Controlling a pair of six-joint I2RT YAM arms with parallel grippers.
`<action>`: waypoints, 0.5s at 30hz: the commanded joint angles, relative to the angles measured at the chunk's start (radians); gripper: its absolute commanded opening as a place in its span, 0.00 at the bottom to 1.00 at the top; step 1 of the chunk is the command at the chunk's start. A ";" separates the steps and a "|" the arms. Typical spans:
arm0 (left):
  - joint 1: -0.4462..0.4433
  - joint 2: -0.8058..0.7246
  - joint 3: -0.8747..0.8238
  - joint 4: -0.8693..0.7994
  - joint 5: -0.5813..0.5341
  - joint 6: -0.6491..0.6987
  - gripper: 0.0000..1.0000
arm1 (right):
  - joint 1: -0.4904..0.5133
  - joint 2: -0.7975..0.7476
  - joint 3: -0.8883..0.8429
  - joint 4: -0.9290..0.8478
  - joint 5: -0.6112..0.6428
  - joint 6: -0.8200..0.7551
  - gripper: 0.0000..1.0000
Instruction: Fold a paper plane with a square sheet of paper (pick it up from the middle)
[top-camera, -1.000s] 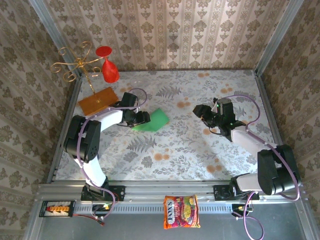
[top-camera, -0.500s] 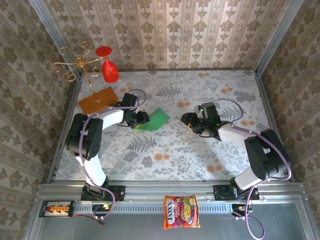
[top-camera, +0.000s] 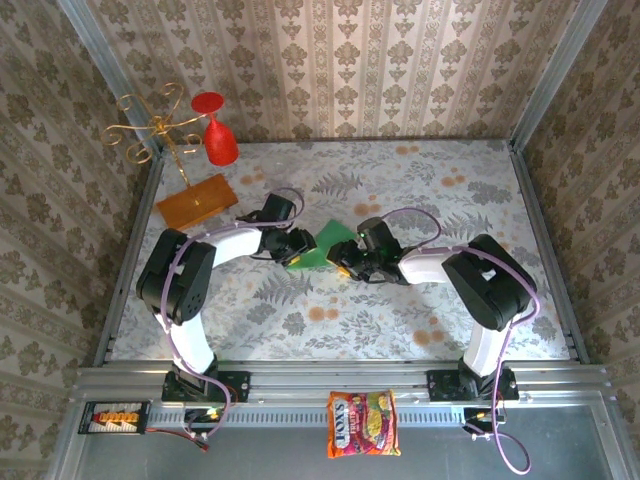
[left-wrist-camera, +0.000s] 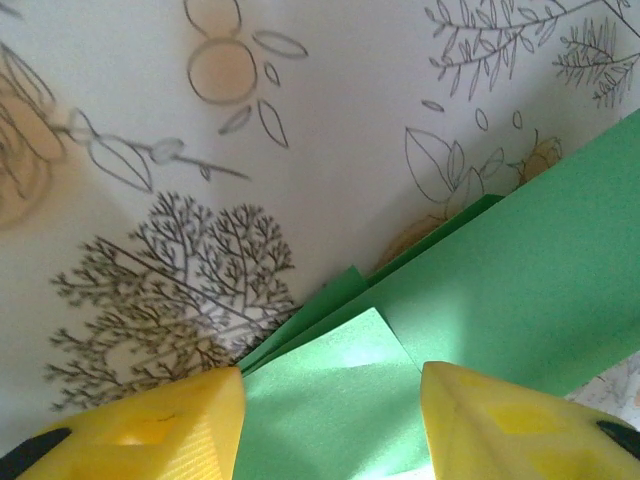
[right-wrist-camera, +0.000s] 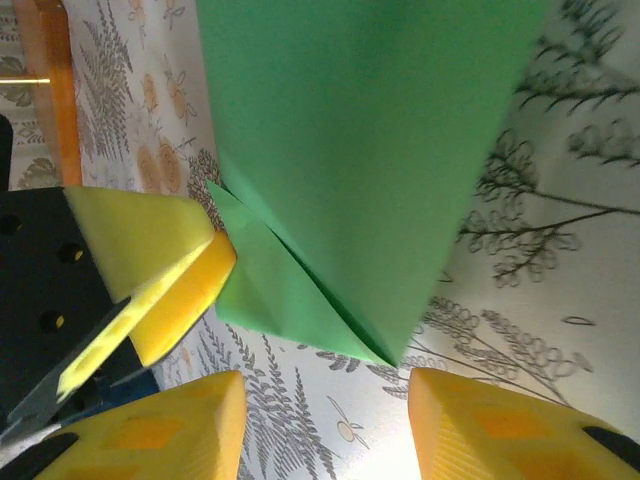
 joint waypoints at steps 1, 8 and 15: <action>0.000 -0.027 -0.038 -0.031 -0.009 -0.075 0.51 | 0.003 0.033 0.023 0.044 0.049 0.038 0.45; 0.001 -0.030 -0.035 -0.037 -0.008 -0.075 0.51 | 0.003 0.058 0.021 0.061 0.077 0.059 0.41; 0.001 -0.029 -0.036 -0.030 0.005 -0.077 0.50 | 0.003 0.110 0.016 0.163 0.037 0.102 0.36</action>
